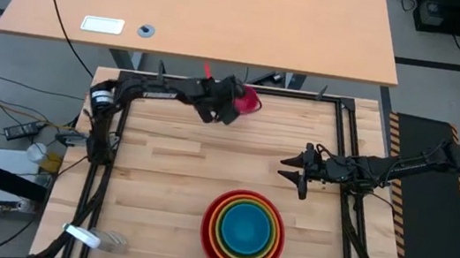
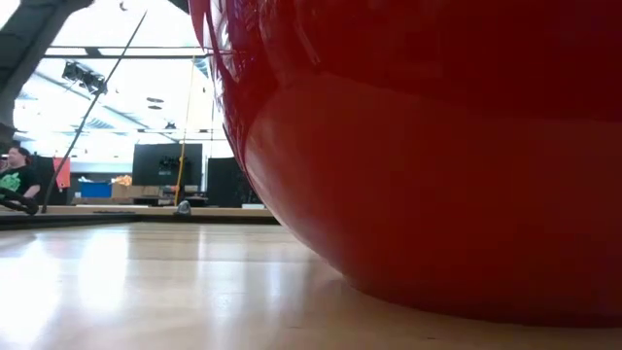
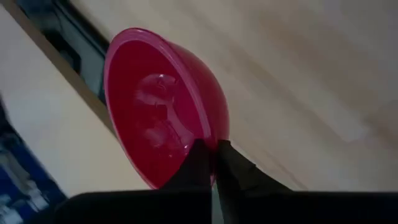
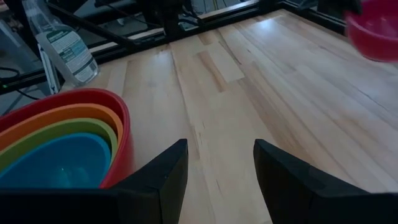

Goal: Nest bowls inside each other
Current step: Stack the pink bowl on top of the blue bowl

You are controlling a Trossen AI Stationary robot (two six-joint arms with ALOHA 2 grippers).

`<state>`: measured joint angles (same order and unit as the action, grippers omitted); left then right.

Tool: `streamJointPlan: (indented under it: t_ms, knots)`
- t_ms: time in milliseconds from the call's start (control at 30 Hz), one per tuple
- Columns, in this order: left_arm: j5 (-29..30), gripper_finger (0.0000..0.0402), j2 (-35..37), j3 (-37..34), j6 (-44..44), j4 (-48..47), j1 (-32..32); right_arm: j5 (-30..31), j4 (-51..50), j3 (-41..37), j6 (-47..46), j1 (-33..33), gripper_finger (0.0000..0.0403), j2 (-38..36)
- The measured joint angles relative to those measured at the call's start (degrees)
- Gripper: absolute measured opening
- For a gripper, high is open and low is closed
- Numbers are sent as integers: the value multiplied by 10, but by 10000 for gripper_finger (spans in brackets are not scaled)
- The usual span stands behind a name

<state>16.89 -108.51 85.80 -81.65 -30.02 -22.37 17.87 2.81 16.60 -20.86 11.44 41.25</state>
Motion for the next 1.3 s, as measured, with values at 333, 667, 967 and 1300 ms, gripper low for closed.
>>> streamJointPlan:
  t_ms: [333, 667, 967, 1300]
  knots:
    - [10, 1, 85, 0, 127, -48, 187, 0, 0, 0, 1, -3, 189, 0]
    - [-4, 0, 75, 1, 301, -42, 372, -21, -2, 0, 3, -12, 189, -25]
    - [-15, 0, 31, 22, 386, 29, 459, -22, -27, 0, -6, -12, 189, -63]
    - [-63, 0, -113, 203, 413, -118, 475, -29, -13, 0, -17, -8, 189, -49]
